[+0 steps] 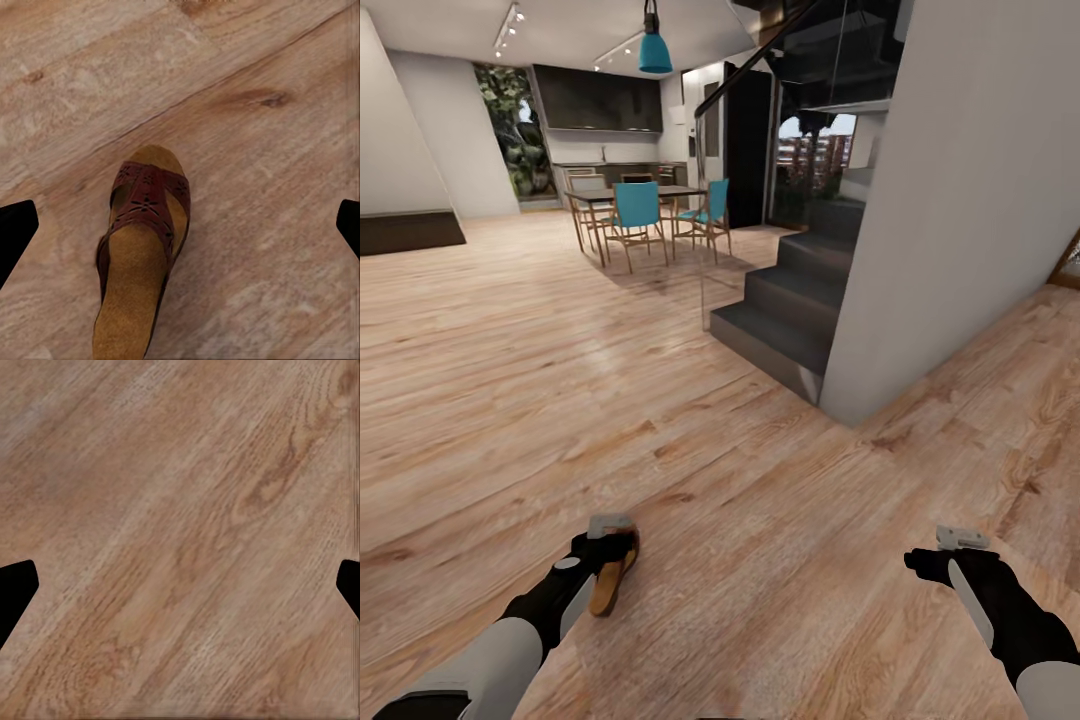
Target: Pick up the two gym shoes and the two sandals from the corridor floor and place them onto the hallstand (shoe rack) in the corridor, making sure they are on the rack and not on the floor. Arrange them so the two gym shoes are next to each other and the two sandals are next to each other.
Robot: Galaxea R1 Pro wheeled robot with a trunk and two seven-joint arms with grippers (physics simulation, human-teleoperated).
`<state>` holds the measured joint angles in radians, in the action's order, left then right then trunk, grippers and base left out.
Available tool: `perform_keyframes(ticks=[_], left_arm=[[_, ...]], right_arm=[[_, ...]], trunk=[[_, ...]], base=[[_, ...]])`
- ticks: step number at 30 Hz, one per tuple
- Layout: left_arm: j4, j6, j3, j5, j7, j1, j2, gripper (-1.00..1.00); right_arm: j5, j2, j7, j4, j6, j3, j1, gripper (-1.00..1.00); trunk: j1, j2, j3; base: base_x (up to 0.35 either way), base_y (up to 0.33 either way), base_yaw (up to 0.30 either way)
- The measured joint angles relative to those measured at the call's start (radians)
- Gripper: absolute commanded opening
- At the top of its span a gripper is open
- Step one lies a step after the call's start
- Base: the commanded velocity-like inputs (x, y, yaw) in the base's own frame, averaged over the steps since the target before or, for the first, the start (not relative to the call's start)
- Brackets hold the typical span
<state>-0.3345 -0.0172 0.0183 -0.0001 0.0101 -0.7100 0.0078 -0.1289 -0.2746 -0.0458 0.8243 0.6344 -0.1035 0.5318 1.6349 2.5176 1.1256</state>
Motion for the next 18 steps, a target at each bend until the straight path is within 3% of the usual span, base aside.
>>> perform_keyframes(ticks=[13, 18], left_arm=[[0.000, 0.000, 0.000, 0.000, 0.000, 0.000, 0.000, 1.00], [0.000, 0.000, 0.000, 0.000, 0.000, 0.000, 0.000, 1.00]], right_arm=[[0.000, 0.000, 0.000, 0.000, 0.000, 0.000, 0.000, 1.00], [-0.001, 0.000, 0.000, 0.000, 0.000, 0.000, 0.000, 1.00]], trunk=[[0.000, 0.000, 0.000], [0.000, 0.000, 0.000]], base=[[0.000, 0.001, -0.069], [-0.028, 0.118, -0.111]])
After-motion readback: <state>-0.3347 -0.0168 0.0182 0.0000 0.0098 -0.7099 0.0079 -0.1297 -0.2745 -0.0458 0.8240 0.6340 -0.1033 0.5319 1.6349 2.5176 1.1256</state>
